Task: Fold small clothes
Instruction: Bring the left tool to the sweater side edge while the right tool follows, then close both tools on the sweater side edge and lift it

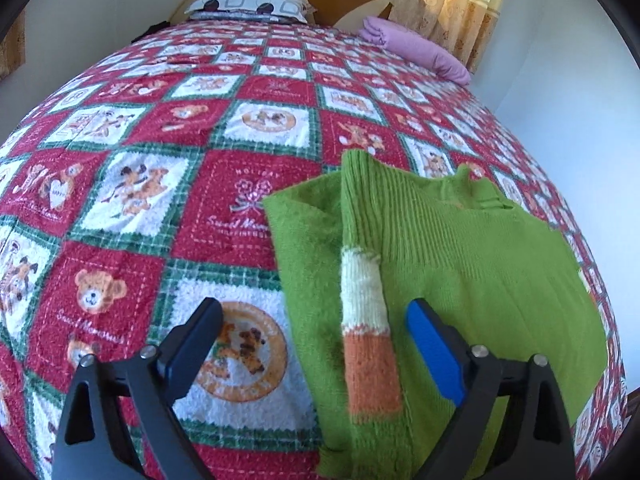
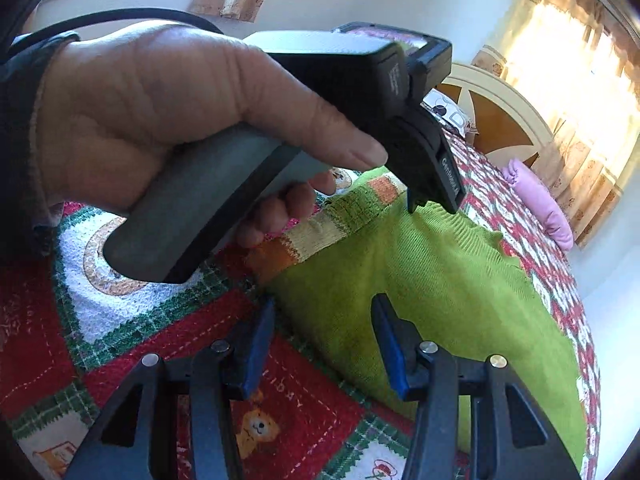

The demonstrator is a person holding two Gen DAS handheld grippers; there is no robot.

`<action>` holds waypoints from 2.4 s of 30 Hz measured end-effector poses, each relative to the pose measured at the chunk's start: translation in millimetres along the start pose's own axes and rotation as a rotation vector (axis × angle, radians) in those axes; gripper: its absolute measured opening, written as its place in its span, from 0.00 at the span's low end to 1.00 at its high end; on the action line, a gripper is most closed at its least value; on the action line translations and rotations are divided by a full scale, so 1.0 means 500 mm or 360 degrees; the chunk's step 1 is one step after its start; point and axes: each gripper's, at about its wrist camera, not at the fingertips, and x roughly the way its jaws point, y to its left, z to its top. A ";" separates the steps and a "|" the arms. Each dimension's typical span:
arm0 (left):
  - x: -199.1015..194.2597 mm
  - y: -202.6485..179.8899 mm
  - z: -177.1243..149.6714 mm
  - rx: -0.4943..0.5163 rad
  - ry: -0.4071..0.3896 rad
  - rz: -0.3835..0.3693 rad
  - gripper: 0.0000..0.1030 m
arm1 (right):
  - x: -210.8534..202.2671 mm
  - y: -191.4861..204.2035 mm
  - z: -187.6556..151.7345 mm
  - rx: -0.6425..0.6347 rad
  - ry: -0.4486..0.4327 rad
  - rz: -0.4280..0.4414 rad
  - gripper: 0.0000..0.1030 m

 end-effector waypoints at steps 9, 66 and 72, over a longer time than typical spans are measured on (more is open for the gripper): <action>0.023 0.004 0.027 -0.0010 0.0027 -0.0075 0.69 | -0.017 0.031 0.006 -0.0056 -0.0018 -0.0055 0.48; -0.080 -0.491 0.132 0.0230 0.0058 -0.0648 0.14 | -0.225 -0.445 -0.234 0.1067 -0.0200 0.0192 0.05; -0.038 -0.548 0.122 0.0254 0.0116 -0.0667 0.14 | -0.226 -0.492 -0.284 0.1174 -0.0166 0.0180 0.05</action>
